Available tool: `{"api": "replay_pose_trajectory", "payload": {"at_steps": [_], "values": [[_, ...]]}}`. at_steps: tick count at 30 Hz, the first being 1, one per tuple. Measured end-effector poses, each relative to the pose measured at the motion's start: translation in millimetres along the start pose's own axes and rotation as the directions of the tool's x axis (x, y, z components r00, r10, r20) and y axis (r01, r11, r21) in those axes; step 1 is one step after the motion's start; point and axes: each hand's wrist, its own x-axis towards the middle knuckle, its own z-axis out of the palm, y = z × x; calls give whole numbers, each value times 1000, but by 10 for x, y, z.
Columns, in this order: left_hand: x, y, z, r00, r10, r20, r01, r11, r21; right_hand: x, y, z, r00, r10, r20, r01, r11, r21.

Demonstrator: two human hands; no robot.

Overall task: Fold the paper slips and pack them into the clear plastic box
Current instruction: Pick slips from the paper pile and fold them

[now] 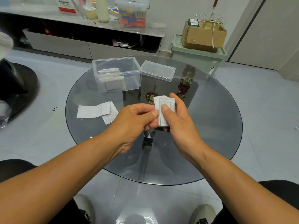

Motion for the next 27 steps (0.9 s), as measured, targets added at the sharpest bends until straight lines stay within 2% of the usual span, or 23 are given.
{"api": "replay_pose_trajectory", "payload": {"at_steps": [3, 5, 8, 12, 14, 15, 17, 18, 20, 21, 22, 27], "values": [[1, 31, -15, 1000, -30, 2, 30, 998, -63, 32, -12, 0, 999, 36, 6, -36, 997, 66], [18, 54, -60, 1000, -22, 19, 21, 1000, 13, 55, -31, -28, 1000, -17, 4, 17, 1000, -1], [26, 104, -117, 999, 12, 33, -18, 987, 159, 64, -76, -61, 983, -179, 41, 183, 954, -239], [-8, 171, -188, 996, 14, 88, -46, 930, 366, 30, -94, -53, 940, -304, 155, 338, 767, -545], [37, 216, -316, 988, 148, 51, -150, 794, 589, 33, -121, -79, 911, -379, 165, 383, 622, -683], [80, 257, -417, 969, 247, 21, -188, 675, 713, 43, -147, -98, 890, -414, 190, 390, 477, -788], [140, 370, -658, 933, 358, -39, -124, 422, 898, 77, -167, -134, 901, -349, 257, 337, 191, -922], [162, 420, -778, 933, 350, -82, -41, 329, 943, 89, -156, -147, 929, -263, 261, 301, 126, -945], [194, 499, -1001, 953, 250, -173, 131, 176, 976, 102, -121, -151, 962, -134, 238, 253, 109, -961], [213, 518, -1086, 960, 188, -205, 184, 125, 975, 109, -100, -159, 966, -116, 232, 246, 130, -960], [223, 530, -1149, 965, 134, -228, 215, 104, 971, 112, -82, -167, 966, -116, 231, 247, 159, -956], [258, 572, -1251, 960, -53, -274, 279, 133, 951, 95, -77, -183, 973, -113, 200, 226, 313, -922]]}}
